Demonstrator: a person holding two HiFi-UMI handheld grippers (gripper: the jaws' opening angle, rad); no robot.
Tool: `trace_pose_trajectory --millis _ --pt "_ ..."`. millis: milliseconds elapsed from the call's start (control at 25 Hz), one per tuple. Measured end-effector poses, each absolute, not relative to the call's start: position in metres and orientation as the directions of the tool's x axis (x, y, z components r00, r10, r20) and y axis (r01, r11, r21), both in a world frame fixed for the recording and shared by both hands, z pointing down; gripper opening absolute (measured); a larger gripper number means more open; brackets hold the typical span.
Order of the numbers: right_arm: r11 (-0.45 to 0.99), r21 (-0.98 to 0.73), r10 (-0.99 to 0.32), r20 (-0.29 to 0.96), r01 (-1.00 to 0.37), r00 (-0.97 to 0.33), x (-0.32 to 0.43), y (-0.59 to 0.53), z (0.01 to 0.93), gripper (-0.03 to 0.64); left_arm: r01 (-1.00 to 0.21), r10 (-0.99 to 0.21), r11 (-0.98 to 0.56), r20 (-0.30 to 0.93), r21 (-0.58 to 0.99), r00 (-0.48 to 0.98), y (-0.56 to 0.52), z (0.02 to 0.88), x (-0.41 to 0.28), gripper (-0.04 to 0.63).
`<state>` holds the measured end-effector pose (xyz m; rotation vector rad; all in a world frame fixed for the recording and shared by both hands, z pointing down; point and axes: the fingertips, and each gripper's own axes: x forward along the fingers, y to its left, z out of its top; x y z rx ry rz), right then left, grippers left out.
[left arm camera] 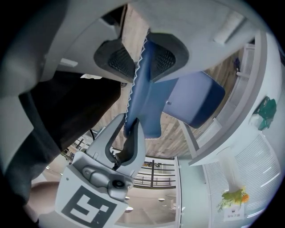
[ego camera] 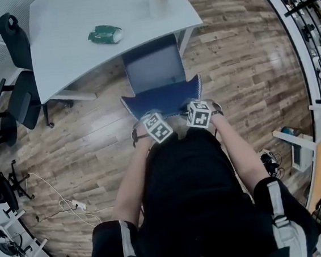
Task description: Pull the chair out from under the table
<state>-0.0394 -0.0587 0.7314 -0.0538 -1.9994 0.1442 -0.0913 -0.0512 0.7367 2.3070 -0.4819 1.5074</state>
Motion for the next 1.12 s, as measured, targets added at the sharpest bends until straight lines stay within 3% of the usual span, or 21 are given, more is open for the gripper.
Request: trace_pose_trajectory --millis 360,1120 --pt "0.991 -0.137 0.124 0.899 0.000 -0.420 -0.022 -0.037 0.726 0.098 -0.451 -0.068 -0.885 0.927 0.114 0.368 -0.028 0.733 -0.072 0.114" --pt "0.988 -0.126 0.152 0.898 0.090 -0.413 0.036 0.038 0.725 0.097 -0.557 -0.076 -0.819 0.936 0.139 0.344 0.051 0.732 -0.013 0.114"
